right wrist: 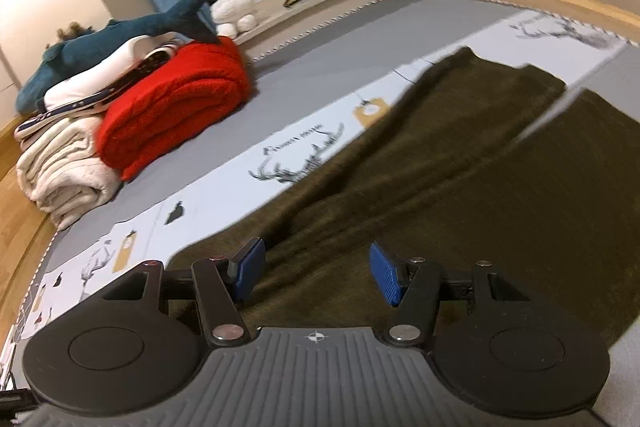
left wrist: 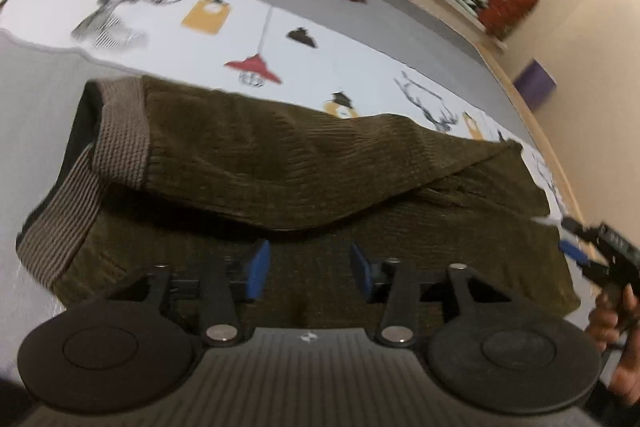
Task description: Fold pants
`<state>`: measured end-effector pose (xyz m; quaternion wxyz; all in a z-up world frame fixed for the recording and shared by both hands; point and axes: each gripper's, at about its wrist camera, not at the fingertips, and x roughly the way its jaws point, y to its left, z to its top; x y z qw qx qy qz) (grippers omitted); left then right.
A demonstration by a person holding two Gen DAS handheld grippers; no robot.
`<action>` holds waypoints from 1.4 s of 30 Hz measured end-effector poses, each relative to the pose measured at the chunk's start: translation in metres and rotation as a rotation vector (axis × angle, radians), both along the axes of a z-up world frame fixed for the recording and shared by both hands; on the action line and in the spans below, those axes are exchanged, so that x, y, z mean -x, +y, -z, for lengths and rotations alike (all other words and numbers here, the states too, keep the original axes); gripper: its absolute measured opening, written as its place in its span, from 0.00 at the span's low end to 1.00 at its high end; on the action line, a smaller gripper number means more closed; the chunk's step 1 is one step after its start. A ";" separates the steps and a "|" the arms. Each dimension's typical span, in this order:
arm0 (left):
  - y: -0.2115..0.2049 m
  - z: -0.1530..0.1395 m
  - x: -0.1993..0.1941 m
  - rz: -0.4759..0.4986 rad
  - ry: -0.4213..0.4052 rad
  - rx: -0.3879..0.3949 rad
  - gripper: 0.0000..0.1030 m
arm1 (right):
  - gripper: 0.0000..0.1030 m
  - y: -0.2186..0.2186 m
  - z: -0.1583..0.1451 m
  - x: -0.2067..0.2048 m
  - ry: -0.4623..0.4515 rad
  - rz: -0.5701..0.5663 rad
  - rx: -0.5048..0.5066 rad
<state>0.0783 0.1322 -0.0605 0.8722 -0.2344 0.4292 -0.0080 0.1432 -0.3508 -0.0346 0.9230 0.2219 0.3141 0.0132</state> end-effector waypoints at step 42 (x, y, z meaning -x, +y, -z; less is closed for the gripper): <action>0.024 0.047 -0.047 -0.229 0.010 -0.035 0.24 | 0.57 -0.074 0.084 -0.312 0.225 0.200 -0.050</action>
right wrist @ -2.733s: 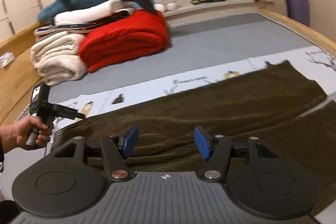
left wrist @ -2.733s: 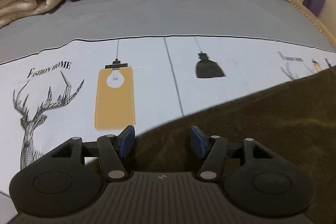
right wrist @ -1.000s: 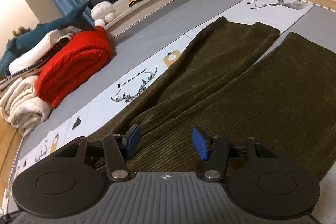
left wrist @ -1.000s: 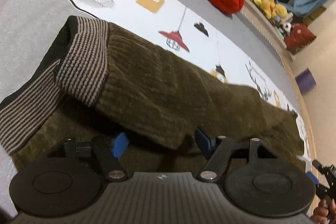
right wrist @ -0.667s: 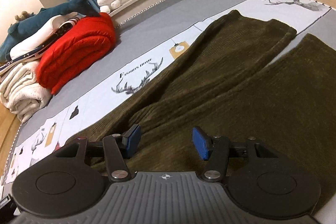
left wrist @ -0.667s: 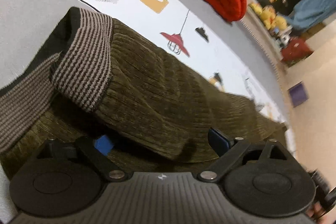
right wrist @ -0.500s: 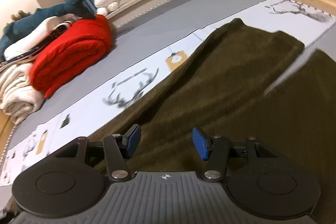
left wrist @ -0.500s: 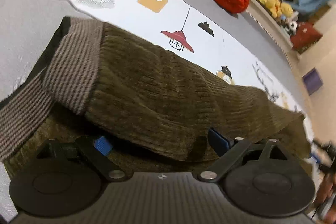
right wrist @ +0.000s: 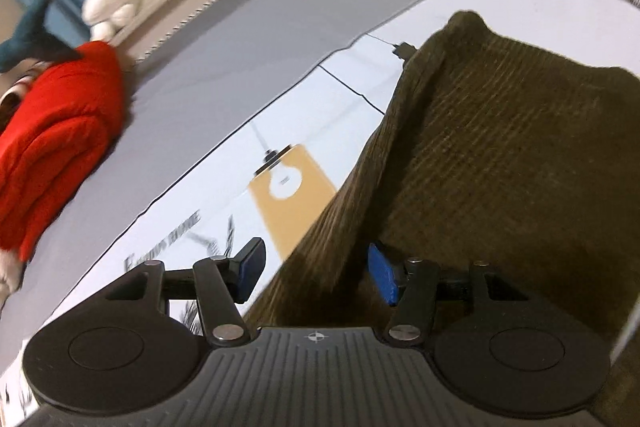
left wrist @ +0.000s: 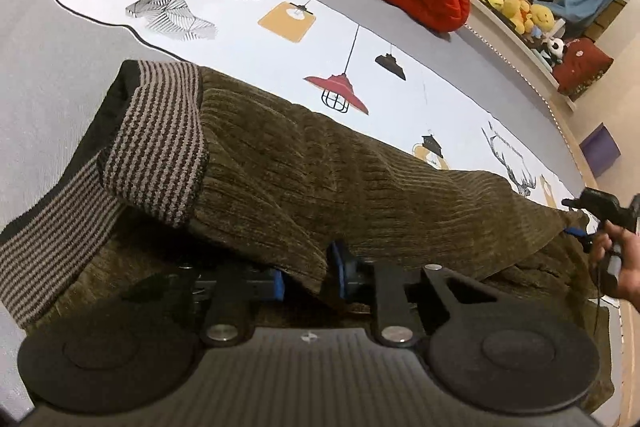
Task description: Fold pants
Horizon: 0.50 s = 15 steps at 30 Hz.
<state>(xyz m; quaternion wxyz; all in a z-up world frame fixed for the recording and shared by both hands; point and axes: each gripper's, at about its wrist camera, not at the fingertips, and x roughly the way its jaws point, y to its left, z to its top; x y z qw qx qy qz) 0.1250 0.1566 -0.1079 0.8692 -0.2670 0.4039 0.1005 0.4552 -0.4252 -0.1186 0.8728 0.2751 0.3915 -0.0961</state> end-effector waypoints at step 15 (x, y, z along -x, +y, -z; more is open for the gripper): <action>0.003 -0.023 0.010 0.041 -0.061 -0.054 0.13 | 0.07 -0.013 -0.092 0.122 -0.132 0.037 0.103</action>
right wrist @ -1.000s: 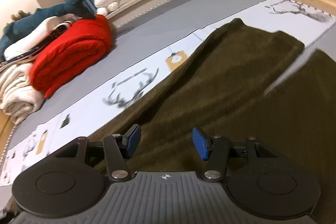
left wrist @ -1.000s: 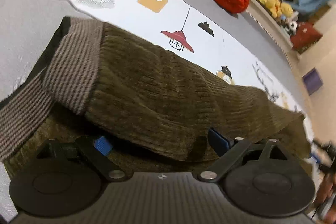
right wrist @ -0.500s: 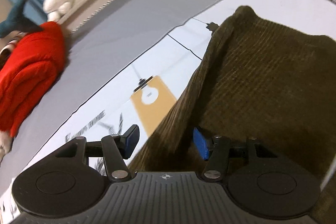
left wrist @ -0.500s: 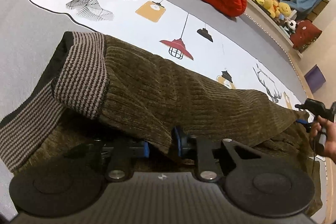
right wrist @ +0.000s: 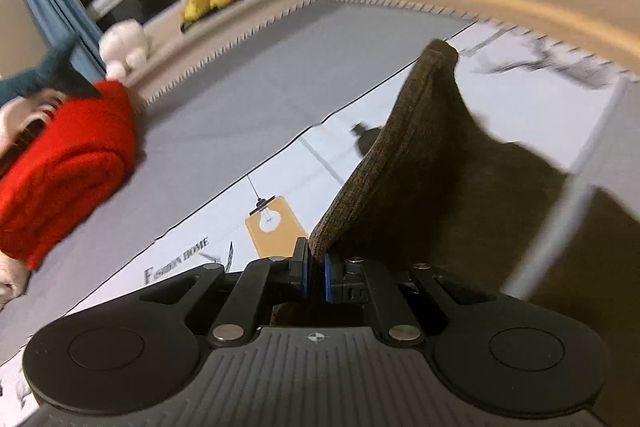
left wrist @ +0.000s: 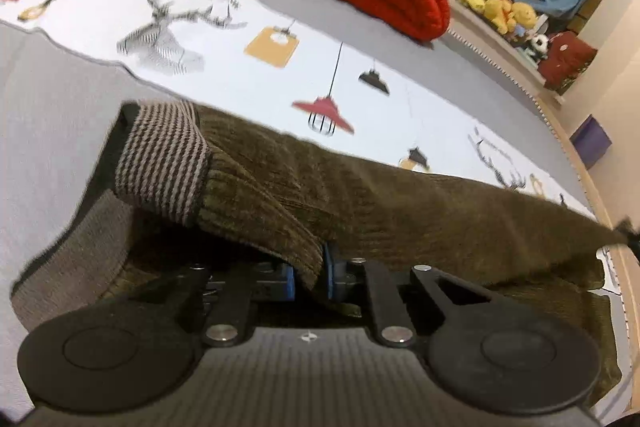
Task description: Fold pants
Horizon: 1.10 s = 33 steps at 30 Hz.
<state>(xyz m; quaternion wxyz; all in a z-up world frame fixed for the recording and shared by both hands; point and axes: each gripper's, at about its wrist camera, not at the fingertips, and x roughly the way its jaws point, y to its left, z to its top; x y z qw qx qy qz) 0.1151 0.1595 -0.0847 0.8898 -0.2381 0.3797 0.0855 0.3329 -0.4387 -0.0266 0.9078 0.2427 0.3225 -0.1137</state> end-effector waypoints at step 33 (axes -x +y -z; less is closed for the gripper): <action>-0.083 -0.050 0.079 0.073 -0.068 -0.410 0.60 | 0.47 -0.089 0.079 0.238 0.103 0.401 -0.333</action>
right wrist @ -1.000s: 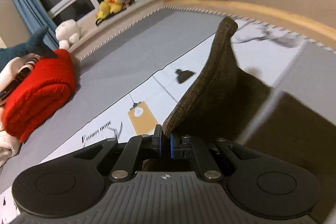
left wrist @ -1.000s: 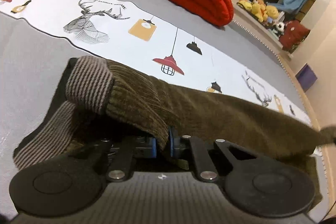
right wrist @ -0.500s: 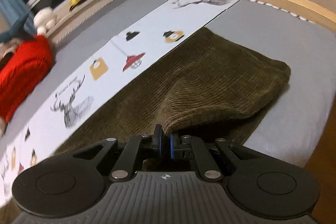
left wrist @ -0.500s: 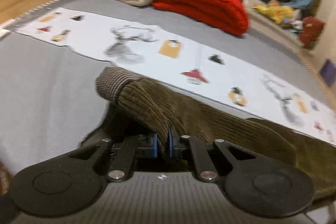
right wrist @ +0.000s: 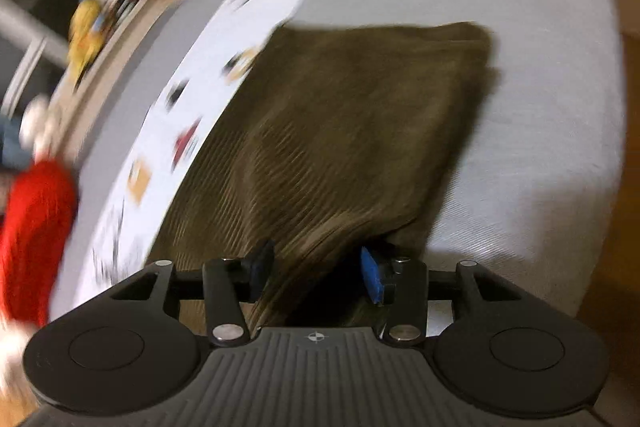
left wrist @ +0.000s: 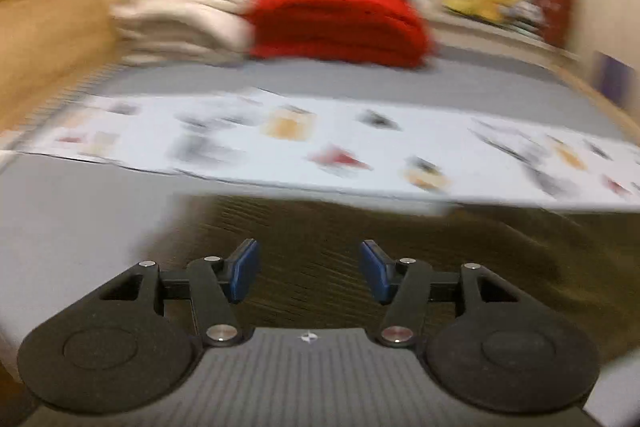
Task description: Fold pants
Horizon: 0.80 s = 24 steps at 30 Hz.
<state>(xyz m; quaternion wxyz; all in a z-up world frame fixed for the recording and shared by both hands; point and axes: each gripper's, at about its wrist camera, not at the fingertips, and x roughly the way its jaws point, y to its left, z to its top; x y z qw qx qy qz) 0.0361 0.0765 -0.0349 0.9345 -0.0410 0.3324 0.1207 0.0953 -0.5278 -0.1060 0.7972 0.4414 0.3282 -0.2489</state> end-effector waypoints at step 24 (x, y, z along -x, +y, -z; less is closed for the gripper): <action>-0.059 0.066 -0.029 0.330 0.214 0.020 0.22 | 0.08 -0.088 -0.018 0.002 -0.081 0.212 0.271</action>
